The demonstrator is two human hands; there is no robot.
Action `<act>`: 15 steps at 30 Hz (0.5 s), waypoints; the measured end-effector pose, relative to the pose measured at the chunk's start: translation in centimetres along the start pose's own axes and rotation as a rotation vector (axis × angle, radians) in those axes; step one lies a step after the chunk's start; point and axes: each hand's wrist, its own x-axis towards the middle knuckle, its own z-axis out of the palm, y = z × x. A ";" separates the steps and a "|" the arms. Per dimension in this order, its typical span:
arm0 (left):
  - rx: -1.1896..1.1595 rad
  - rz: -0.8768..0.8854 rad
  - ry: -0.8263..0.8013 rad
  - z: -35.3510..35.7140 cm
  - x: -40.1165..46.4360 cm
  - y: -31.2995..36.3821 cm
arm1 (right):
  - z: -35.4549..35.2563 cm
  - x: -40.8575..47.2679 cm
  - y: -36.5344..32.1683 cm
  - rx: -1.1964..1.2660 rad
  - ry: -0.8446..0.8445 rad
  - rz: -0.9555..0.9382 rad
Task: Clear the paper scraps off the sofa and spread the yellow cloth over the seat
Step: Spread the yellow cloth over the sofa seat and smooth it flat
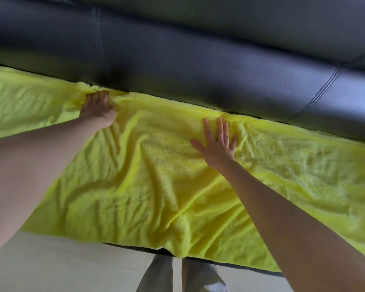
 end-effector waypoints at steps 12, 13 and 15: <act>-0.251 0.157 0.516 3.9 -9.9 4.4 | -0.3 -0.5 -0.4 0.055 0.049 0.016; -0.239 0.236 0.498 5.3 -11.9 5.1 | -0.1 -1.3 -0.3 0.113 0.142 0.001; -0.204 0.376 0.430 8.3 -15.7 6.2 | 0.8 -3.4 0.1 0.173 0.329 0.011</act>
